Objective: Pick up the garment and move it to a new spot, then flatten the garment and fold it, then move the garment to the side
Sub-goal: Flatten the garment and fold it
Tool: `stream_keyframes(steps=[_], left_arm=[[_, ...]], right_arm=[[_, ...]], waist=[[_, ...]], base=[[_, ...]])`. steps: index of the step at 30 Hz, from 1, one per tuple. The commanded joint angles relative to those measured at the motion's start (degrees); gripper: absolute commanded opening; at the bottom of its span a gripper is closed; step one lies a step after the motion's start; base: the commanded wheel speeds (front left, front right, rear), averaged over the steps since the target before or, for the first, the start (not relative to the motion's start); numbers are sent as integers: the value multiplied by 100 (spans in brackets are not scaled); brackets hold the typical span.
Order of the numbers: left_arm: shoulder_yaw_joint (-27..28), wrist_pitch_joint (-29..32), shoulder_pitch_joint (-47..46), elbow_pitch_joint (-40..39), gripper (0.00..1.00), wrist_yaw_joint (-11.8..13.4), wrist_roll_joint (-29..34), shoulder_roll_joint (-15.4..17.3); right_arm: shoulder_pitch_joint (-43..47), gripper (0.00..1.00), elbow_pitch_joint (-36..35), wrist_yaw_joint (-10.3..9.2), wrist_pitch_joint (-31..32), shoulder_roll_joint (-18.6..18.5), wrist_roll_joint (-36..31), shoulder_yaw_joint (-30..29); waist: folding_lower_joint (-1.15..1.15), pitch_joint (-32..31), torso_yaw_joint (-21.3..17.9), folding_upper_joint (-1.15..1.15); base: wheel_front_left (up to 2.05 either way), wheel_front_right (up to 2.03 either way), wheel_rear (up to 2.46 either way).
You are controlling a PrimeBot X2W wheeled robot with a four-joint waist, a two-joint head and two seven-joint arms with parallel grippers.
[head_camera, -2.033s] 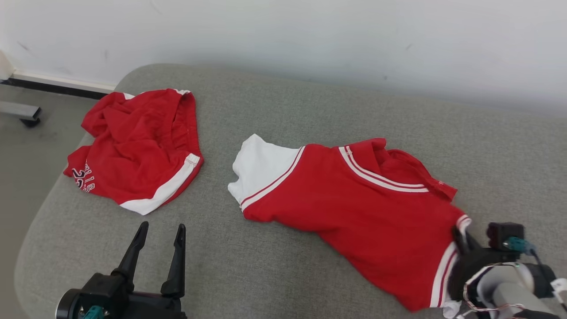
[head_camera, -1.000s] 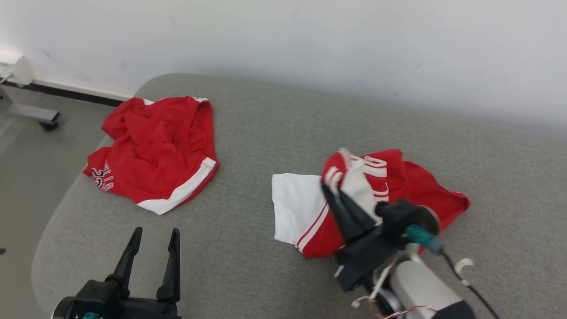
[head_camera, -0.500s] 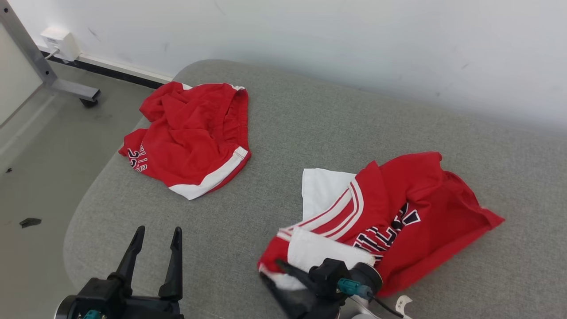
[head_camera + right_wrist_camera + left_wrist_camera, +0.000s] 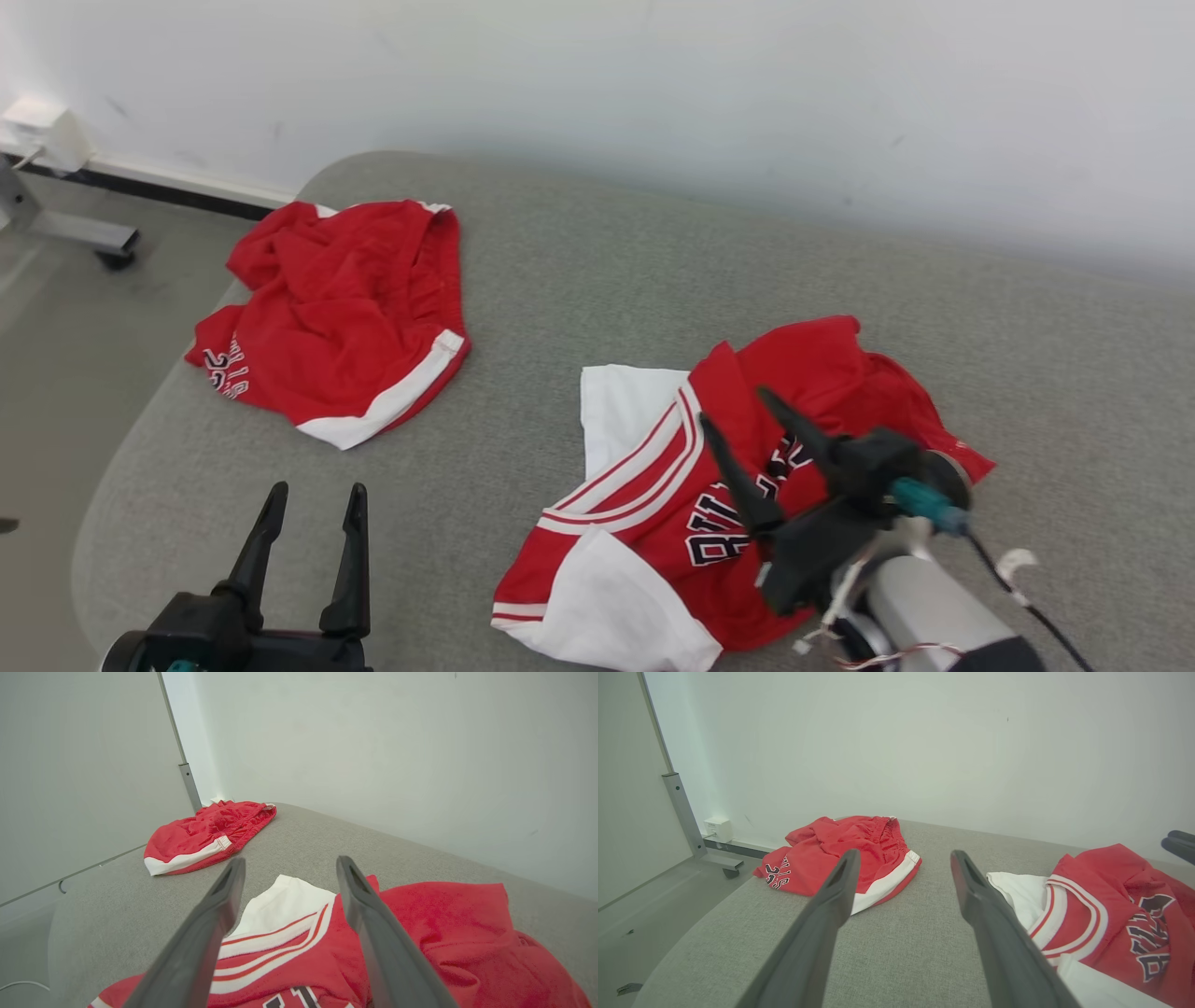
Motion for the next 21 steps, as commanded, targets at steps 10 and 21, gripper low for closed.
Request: stream_keyframes(steps=[10,21], left_arm=[[36,-5,176,-71,100,6,68,72],[-31,-5,138,-126,100,0,64,49]], right_arm=[[1317,100,-1166,-13,-1,-267,-633,-1939],[1838,100,-1259,-14,-2,-362,-1124,-2578]], waist=[[0,-167,-512,0],[0,-84,-621,0]], base=[[0,0,0],[0,0,0]])
